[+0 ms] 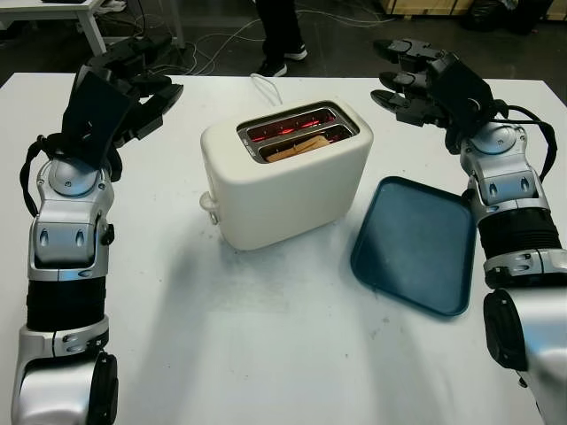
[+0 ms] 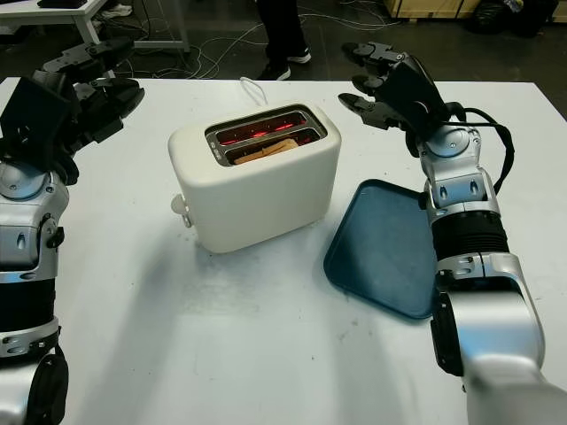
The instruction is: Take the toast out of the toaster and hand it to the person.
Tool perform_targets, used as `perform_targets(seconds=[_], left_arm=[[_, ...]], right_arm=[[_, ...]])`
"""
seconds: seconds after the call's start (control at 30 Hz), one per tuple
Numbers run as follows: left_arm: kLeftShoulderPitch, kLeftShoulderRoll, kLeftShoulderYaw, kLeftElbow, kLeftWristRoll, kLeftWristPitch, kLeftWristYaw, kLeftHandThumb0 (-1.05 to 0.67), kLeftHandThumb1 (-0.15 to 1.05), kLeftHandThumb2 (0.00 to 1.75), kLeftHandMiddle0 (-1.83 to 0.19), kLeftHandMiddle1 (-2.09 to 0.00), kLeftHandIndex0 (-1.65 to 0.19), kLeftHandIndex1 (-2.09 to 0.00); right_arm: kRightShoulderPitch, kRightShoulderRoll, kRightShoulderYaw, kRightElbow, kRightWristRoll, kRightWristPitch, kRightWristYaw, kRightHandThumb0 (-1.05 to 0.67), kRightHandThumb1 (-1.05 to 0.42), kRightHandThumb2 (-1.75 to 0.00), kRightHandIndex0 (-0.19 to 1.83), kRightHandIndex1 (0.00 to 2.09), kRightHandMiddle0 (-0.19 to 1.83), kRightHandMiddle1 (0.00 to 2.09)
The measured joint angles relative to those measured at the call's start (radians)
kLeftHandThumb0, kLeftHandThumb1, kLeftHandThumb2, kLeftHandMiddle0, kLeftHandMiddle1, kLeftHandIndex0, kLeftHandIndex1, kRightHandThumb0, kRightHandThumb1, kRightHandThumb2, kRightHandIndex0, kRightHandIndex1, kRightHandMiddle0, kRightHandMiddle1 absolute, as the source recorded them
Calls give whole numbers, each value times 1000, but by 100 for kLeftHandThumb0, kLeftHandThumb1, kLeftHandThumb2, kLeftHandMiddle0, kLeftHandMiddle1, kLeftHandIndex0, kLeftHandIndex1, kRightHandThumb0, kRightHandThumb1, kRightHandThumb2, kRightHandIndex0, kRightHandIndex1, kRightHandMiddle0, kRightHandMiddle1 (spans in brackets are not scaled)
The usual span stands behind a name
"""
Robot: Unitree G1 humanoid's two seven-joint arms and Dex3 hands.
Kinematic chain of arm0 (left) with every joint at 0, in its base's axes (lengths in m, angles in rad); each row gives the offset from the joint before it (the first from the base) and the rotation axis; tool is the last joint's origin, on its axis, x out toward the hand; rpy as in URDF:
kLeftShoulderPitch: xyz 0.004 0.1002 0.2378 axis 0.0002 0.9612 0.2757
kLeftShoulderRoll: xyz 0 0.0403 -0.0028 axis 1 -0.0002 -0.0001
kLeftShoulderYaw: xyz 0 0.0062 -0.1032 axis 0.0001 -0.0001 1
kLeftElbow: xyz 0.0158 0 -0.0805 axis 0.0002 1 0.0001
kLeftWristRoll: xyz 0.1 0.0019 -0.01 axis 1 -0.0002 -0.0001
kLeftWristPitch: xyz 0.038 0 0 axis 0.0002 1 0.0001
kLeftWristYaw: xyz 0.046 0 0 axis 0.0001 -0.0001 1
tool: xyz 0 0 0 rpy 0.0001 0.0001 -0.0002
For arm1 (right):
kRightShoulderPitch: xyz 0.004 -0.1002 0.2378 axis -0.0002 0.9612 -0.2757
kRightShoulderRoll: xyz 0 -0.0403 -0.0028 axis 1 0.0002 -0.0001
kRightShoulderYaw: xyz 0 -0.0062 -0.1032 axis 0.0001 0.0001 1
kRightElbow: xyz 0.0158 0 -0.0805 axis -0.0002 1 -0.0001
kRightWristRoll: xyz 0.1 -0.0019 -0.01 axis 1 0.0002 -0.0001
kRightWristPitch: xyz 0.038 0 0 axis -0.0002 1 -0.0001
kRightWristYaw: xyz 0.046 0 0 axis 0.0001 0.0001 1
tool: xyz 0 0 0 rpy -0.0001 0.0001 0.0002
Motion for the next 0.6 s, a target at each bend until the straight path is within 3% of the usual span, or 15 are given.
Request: perform_targets(seconds=[0.1, 0.27, 0.6], left_arm=[[0, 0, 0, 0, -1, 0, 0, -26, 92, 21, -27, -84, -59, -6], [0, 0, 0, 0, 0, 0, 0, -25, 92, 21, -27, -84, -60, -6], [0, -3, 0, 3, -1, 0, 0, -26, 92, 21, -27, -87, -60, -7]], right_arm=[[0, 0, 1, 0, -1, 0, 1, -20, -92, -27, 66, 12, 44, 2], [0, 0, 4, 0, -2, 0, 1, -22, -92, -27, 53, 5, 45, 1], [0, 0, 6, 1, -2, 0, 1, -24, -92, -26, 56, 6, 45, 1]])
